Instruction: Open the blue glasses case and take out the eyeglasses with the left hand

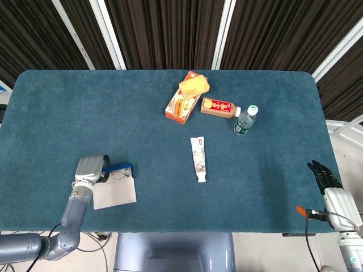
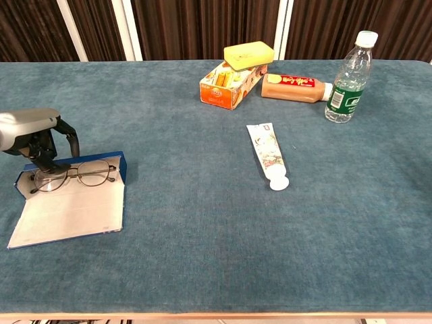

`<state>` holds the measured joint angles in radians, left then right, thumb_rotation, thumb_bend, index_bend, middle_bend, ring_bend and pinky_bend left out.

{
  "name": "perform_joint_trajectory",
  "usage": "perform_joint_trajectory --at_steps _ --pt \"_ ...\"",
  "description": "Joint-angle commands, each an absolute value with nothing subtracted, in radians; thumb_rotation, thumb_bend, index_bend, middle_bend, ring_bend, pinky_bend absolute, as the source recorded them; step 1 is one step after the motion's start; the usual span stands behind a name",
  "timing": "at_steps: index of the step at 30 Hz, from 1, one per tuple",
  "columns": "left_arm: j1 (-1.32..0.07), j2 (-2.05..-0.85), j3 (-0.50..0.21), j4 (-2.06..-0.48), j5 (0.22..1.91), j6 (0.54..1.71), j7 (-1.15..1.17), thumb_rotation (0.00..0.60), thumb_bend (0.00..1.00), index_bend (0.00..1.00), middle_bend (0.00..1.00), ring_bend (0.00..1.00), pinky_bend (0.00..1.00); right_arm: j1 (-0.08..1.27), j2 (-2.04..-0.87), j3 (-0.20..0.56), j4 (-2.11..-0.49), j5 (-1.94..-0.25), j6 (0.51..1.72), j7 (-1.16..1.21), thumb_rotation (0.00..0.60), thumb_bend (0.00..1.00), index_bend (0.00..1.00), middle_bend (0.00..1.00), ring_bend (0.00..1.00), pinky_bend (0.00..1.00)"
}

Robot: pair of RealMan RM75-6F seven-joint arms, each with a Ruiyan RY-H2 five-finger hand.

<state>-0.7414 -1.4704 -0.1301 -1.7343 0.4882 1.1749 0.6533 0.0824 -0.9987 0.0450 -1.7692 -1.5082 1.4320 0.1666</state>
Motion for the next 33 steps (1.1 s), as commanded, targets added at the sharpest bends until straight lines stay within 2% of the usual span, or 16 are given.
perform_joint_trajectory --at_steps 1,15,21,33 --pt "-0.740 -1.472 -0.131 -1.731 0.498 1.179 0.652 0.600 0.42 0.51 1.00 0.95 1.00 0.082 -0.999 0.045 -1.769 -1.508 1.432 0.167 0.600 0.12 0.00 0.00 0.00 0.19" --pt "-0.741 -1.473 -0.146 -1.692 0.560 1.196 0.650 0.600 0.42 0.55 1.00 0.95 1.00 0.082 -0.999 0.046 -1.768 -1.506 1.432 0.168 0.600 0.12 0.00 0.00 0.00 0.19" --pt "-0.718 -1.480 -0.085 -1.630 0.731 1.234 0.645 0.600 0.42 0.56 1.00 0.95 1.00 0.082 -0.999 0.046 -1.767 -1.505 1.432 0.168 0.600 0.12 0.00 0.00 0.00 0.19" --pt "-0.671 -1.477 -0.026 -1.551 0.910 1.242 0.633 0.600 0.42 0.56 1.00 0.95 1.00 0.081 -1.000 0.046 -1.768 -1.506 1.434 0.164 0.600 0.12 0.00 0.00 0.00 0.19"
